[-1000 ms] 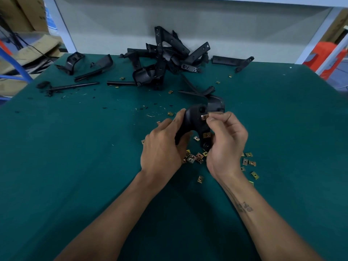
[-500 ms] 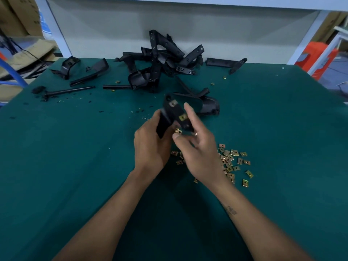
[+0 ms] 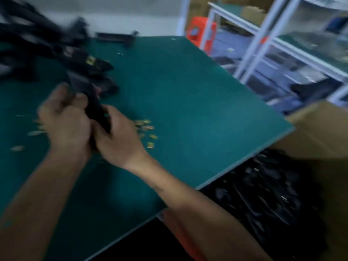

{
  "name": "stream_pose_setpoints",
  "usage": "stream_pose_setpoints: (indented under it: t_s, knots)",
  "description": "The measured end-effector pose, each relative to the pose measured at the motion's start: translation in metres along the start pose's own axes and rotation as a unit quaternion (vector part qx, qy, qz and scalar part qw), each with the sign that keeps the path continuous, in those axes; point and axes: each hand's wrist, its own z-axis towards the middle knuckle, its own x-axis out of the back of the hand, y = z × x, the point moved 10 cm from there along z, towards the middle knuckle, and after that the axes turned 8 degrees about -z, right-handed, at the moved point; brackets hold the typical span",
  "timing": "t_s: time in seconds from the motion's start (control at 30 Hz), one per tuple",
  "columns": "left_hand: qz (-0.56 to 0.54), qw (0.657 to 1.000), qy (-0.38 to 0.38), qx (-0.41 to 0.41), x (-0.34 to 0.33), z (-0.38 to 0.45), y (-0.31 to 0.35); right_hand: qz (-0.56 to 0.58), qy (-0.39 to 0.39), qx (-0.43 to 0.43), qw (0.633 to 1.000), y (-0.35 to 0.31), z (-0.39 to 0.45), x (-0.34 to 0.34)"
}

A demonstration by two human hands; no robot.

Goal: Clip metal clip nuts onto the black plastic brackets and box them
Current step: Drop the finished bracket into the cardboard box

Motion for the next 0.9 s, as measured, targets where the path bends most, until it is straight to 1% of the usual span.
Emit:
stream_pose_setpoints:
  t_s: [0.07, 0.1, 0.13, 0.17, 0.2, 0.27, 0.3, 0.37, 0.43, 0.5, 0.57, 0.63, 0.7, 0.73, 0.8, 0.83, 0.9]
  knots:
    - [0.09, 0.99, -0.106, 0.024, -0.053, -0.016, -0.014, 0.05, 0.078, -0.032, 0.995, 0.024, -0.012, 0.045]
    - [0.118, 0.982, -0.147, 0.019, -0.08, -0.032, -0.016, 0.089, 0.114, -0.058, 0.988, 0.041, -0.021, 0.067]
    - [0.132, 0.973, -0.188, 0.006, -0.109, -0.051, -0.019, 0.154, 0.15, -0.09, 0.972, 0.06, -0.032, 0.09]
    - [0.129, 0.965, -0.228, 0.002, -0.14, -0.075, -0.022, 0.222, 0.189, -0.121, 0.949, 0.08, -0.045, 0.115]
    - [0.113, 0.956, -0.272, 0.02, -0.17, -0.105, -0.031, 0.266, 0.238, -0.143, 0.923, 0.099, -0.061, 0.142]
    - [0.128, 0.923, -0.36, 0.047, -0.222, -0.167, -0.058, 0.273, 0.351, -0.172, 0.879, 0.13, -0.105, 0.202]
    - [0.158, 0.904, -0.396, 0.036, -0.244, -0.196, -0.07, 0.262, 0.401, -0.181, 0.859, 0.144, -0.13, 0.23]
    - [0.197, 0.874, -0.443, 0.028, -0.274, -0.243, -0.098, 0.27, 0.452, -0.207, 0.825, 0.173, -0.177, 0.262]
    - [0.216, 0.855, -0.47, 0.041, -0.29, -0.282, -0.123, 0.291, 0.477, -0.258, 0.788, 0.207, -0.22, 0.274]
    - [0.268, 0.829, -0.487, 0.06, -0.291, -0.309, -0.154, 0.322, 0.484, -0.313, 0.751, 0.241, -0.258, 0.267]
    - [0.314, 0.787, -0.513, 0.139, -0.277, -0.329, -0.191, 0.316, 0.484, -0.383, 0.721, 0.275, -0.298, 0.247]
    - [0.349, 0.75, -0.529, 0.192, -0.255, -0.334, -0.217, 0.263, 0.463, -0.455, 0.714, 0.305, -0.339, 0.225]
    - [0.379, 0.72, -0.539, 0.218, -0.234, -0.327, -0.235, 0.227, 0.404, -0.518, 0.719, 0.326, -0.37, 0.202]
    - [0.386, 0.707, -0.541, 0.24, -0.224, -0.322, -0.243, 0.238, 0.374, -0.541, 0.715, 0.337, -0.382, 0.187]
    - [0.388, 0.683, -0.547, 0.289, -0.207, -0.318, -0.255, 0.227, 0.335, -0.604, 0.686, 0.357, -0.407, 0.168]
    - [0.391, 0.674, -0.55, 0.299, -0.202, -0.317, -0.258, 0.191, 0.314, -0.636, 0.678, 0.364, -0.42, 0.165]
    - [0.385, 0.672, -0.56, 0.295, -0.202, -0.318, -0.255, 0.105, 0.283, -0.675, 0.673, 0.369, -0.435, 0.17]
